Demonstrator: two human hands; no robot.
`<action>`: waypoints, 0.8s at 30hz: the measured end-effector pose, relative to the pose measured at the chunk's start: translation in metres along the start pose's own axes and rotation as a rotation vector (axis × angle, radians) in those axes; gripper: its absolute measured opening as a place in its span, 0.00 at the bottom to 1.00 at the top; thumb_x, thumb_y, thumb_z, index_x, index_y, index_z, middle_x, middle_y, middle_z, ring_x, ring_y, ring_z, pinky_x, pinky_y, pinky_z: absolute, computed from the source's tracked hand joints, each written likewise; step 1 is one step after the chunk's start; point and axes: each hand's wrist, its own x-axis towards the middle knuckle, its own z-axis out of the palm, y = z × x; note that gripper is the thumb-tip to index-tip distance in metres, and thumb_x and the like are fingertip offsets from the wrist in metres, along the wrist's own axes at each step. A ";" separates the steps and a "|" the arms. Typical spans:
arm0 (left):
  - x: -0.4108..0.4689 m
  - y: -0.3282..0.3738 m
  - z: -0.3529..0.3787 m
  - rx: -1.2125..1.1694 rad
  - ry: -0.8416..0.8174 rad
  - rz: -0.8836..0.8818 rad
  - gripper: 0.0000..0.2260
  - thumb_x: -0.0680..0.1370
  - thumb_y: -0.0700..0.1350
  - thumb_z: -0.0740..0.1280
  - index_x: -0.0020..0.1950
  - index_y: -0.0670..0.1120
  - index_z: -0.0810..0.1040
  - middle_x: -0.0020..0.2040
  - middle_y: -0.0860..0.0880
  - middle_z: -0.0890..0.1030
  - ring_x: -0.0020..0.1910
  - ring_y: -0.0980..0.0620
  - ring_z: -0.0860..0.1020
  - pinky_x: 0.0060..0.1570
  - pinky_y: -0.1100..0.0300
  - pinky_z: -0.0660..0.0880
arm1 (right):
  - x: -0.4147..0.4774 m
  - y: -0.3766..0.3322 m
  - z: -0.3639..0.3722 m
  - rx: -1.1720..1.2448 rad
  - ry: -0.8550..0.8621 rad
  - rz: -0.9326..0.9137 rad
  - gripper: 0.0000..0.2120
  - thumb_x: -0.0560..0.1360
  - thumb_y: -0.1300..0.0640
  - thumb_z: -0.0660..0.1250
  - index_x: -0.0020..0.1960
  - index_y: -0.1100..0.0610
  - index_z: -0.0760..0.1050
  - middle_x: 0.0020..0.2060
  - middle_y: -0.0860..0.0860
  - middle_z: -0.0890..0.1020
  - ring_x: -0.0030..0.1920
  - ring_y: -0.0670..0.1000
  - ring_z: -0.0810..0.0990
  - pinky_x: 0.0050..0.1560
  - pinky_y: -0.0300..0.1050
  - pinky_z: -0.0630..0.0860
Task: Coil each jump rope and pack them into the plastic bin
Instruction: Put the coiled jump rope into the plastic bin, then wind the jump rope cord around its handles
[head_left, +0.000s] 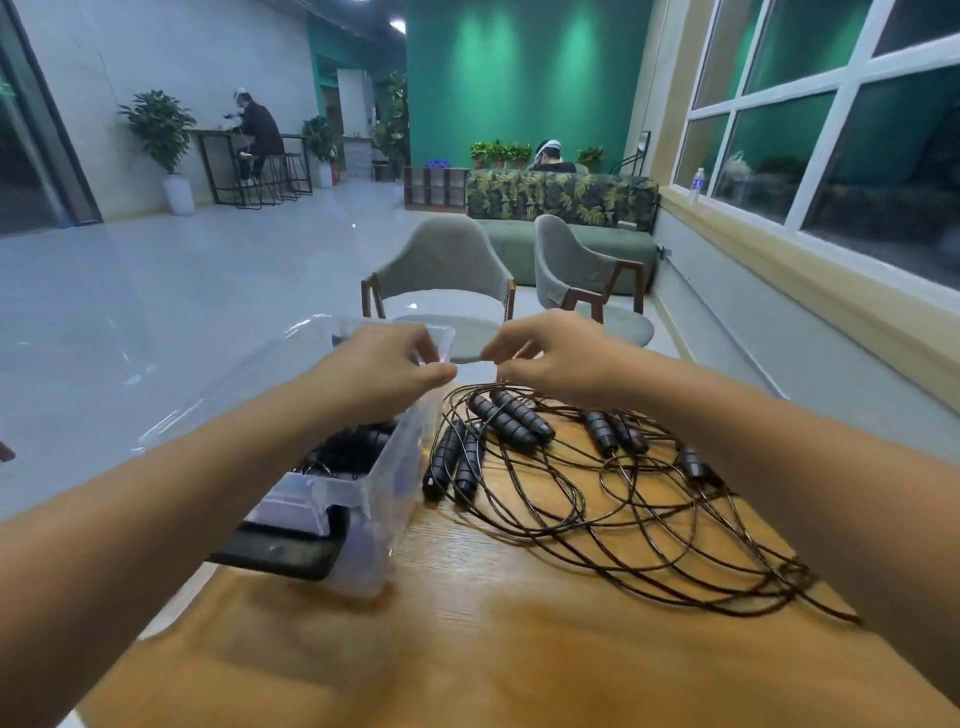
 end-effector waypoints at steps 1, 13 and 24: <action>-0.002 0.012 0.007 -0.023 0.006 0.027 0.14 0.80 0.60 0.70 0.56 0.50 0.81 0.50 0.48 0.84 0.46 0.52 0.81 0.48 0.52 0.82 | -0.014 0.010 -0.004 0.010 0.004 0.026 0.13 0.83 0.55 0.69 0.66 0.48 0.83 0.57 0.45 0.86 0.54 0.41 0.83 0.48 0.31 0.73; -0.025 0.087 0.118 -0.136 -0.198 0.127 0.10 0.80 0.60 0.68 0.55 0.55 0.79 0.46 0.56 0.83 0.43 0.59 0.81 0.43 0.59 0.81 | -0.179 0.116 0.007 0.077 0.057 0.403 0.11 0.84 0.48 0.69 0.65 0.40 0.82 0.55 0.38 0.85 0.56 0.38 0.82 0.59 0.40 0.81; -0.057 0.096 0.189 -0.112 -0.268 0.137 0.06 0.80 0.58 0.70 0.50 0.57 0.80 0.39 0.56 0.83 0.39 0.61 0.80 0.40 0.60 0.77 | -0.244 0.167 0.042 0.112 0.098 0.575 0.11 0.84 0.50 0.69 0.65 0.43 0.82 0.55 0.39 0.84 0.55 0.38 0.81 0.53 0.35 0.79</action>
